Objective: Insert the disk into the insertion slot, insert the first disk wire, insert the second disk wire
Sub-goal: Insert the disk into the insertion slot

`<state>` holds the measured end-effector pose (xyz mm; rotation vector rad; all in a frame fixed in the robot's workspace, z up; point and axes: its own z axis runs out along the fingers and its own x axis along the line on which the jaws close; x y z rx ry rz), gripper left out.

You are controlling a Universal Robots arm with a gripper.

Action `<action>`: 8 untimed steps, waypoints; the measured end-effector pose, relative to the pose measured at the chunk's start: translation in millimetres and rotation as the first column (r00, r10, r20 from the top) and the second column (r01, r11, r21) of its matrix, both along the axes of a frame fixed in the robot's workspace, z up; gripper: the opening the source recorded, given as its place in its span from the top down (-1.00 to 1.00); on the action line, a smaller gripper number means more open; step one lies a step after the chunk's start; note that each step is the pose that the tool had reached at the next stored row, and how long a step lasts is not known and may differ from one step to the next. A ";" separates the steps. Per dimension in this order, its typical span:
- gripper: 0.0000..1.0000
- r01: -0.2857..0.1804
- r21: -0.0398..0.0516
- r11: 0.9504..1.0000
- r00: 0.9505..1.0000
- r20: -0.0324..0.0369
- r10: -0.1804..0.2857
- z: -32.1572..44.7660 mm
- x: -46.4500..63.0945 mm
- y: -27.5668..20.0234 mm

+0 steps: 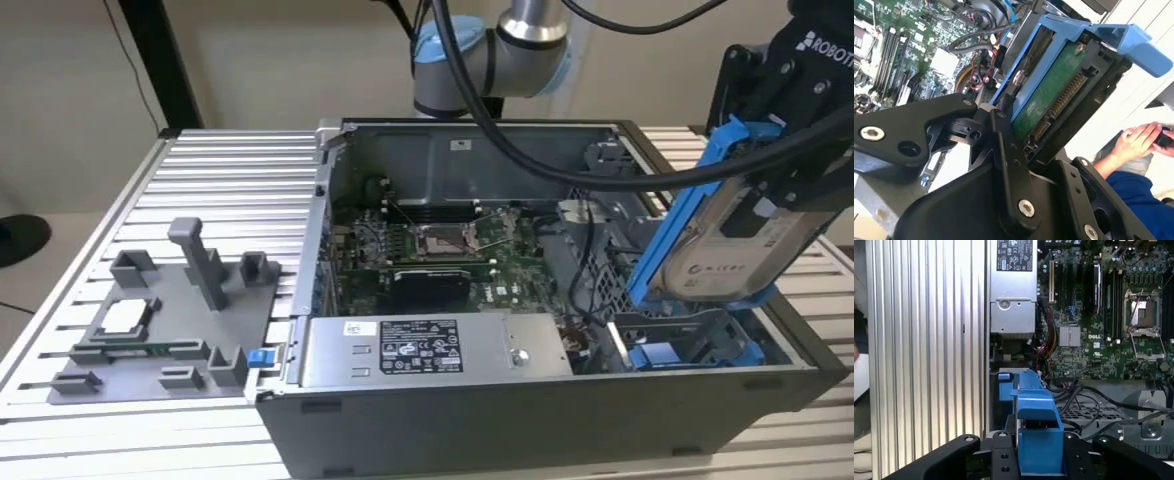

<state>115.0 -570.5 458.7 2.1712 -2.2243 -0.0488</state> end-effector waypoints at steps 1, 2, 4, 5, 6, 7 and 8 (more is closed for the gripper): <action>1.00 0.000 0.000 1.000 1.000 0.000 0.000 -0.9 0.0 -0.1; 1.00 0.000 0.002 1.000 1.000 0.000 0.000 -2.0 0.0 -0.5; 1.00 0.000 0.005 1.000 1.000 0.000 0.000 -4.5 0.1 -1.7; 1.00 0.000 0.007 1.000 1.000 0.000 0.000 -6.3 0.5 -2.2; 1.00 0.000 0.008 1.000 1.000 0.000 0.000 -8.0 0.9 -2.5; 1.00 0.000 0.008 1.000 1.000 0.000 0.000 -9.9 1.3 -2.7; 1.00 0.000 0.008 1.000 1.000 0.000 0.000 -11.4 1.9 -2.9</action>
